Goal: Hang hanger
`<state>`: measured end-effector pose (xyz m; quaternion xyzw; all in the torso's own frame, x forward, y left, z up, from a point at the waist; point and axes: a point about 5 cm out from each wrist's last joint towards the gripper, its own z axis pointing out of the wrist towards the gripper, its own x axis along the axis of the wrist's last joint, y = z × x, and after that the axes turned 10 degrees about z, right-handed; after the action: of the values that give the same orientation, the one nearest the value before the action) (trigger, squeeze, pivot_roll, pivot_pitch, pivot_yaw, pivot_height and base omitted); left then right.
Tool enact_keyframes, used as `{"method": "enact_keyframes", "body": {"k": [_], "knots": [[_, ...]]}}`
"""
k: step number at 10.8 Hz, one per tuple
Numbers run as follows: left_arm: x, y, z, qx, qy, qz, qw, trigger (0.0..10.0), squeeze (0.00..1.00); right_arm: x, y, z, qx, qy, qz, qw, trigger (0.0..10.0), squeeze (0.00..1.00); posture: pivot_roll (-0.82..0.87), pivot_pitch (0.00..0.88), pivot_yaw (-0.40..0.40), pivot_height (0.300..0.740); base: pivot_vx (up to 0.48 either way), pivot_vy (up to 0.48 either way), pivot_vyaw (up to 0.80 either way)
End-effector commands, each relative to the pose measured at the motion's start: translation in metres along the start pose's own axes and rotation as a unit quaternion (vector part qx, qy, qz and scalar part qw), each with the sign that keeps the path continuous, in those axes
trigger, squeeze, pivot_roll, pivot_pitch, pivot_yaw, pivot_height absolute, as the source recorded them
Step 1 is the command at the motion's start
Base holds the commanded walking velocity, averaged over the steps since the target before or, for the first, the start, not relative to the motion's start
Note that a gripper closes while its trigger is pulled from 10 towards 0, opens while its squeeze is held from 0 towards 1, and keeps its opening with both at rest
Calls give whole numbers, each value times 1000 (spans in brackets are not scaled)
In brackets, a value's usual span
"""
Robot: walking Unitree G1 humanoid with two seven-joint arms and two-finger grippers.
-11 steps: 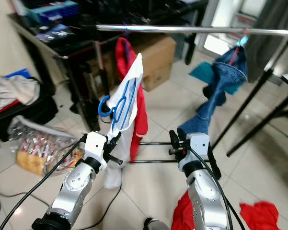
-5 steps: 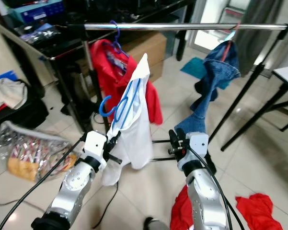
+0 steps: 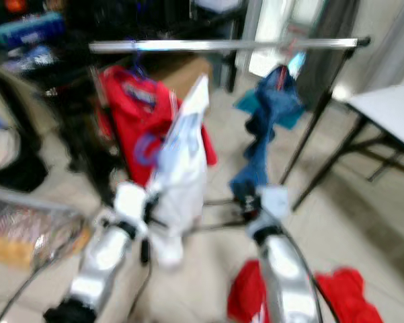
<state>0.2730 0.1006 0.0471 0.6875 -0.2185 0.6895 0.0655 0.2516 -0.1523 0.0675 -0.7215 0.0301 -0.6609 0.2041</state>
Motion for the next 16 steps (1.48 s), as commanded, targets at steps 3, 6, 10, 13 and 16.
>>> {"method": "enact_keyframes", "body": {"k": [3, 6, 10, 13, 16], "knots": [[7, 2, 4, 1, 17, -1, 1000, 10000, 0, 3, 7, -3, -9, 1, -6, 1000, 10000, 0, 112, 12, 7, 740, 0, 0, 0], [6, 2, 4, 5, 15, -6, 1000, 10000, 0, 2, 7, -3, -9, -2, -6, 1000, 10000, 0, 110, 10, 1, 740, 0, 0, 0], [1, 1, 2, 25, 6, -38, 999, 10000, 0, 5, 9, -2, -6, -4, -11, 1000, 10000, 0, 88, 37, 14, 740, 0, 0, 0], [-2, -13, 0, 41, -6, -58, 997, 10000, 0, -4, 4, -6, -14, -6, 3, 1000, 10000, 0, 92, 45, 45, 740, 0, 0, 0], [-1, -13, 2, 39, -8, -57, 998, 10000, 0, -5, 2, -4, -14, -7, 5, 1000, 10000, 0, 103, 40, 44, 740, 0, 179, 0]]}}
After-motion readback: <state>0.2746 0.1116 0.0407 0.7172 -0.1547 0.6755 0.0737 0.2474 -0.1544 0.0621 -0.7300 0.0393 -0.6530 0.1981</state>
